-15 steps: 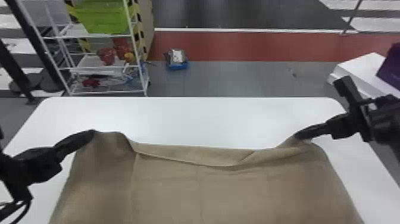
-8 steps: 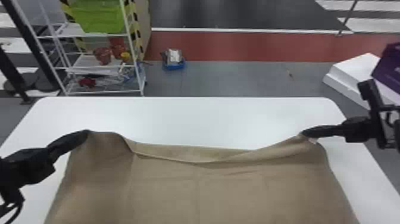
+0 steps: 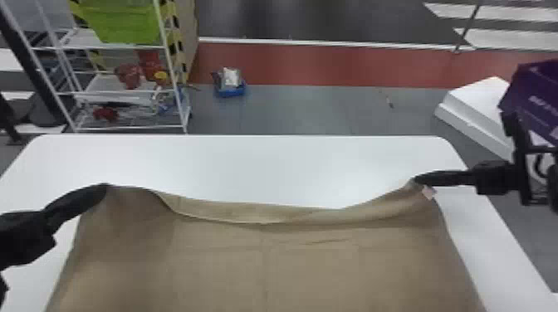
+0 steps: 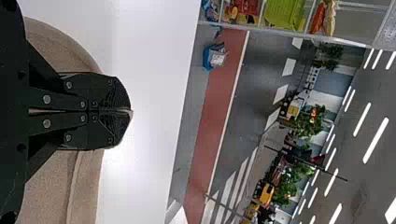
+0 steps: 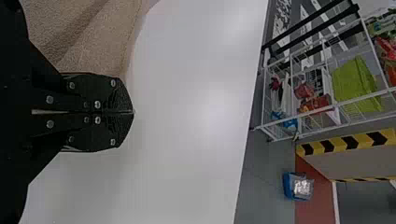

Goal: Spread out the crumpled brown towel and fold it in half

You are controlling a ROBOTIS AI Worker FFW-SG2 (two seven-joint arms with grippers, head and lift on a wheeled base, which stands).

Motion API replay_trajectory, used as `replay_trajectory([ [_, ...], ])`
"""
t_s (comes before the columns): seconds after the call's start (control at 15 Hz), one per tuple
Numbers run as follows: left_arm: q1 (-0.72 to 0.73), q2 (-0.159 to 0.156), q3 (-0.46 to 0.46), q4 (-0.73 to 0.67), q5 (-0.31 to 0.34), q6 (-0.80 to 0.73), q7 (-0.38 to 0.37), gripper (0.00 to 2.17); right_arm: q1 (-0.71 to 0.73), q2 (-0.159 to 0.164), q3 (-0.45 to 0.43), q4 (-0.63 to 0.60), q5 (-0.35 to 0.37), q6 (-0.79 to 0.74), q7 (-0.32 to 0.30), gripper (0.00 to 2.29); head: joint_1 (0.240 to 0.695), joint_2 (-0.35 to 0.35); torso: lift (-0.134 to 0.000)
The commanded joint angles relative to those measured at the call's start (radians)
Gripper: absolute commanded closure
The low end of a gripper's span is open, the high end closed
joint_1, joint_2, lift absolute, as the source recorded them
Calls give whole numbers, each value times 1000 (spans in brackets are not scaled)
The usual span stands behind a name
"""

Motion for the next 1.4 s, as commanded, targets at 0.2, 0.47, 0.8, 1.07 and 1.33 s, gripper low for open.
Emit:
replay_trajectory([
  [0.2, 58, -1, 103, -63, 102, 32, -38, 1328, 146, -14, -170, -209, -78, -1, 54, 1892, 695, -59, -124],
  [0.47, 79, -4, 174, -79, 142, 32, -54, 1328, 287, -36, -305, -292, -158, -106, 85, 1892, 695, -76, -124],
  [0.8, 132, -12, 241, -78, 182, 10, -78, 1332, 498, -31, -428, -419, -268, -216, 85, 1892, 695, -98, -124],
  [1.07, 175, -22, 266, -79, 188, -5, -106, 1328, 622, 32, -489, -545, -296, -250, 85, 1892, 695, -91, -124],
  [1.33, 210, -22, 266, -79, 123, -2, -116, 1328, 723, 67, -539, -589, -338, -321, 85, 1892, 695, -67, -124],
])
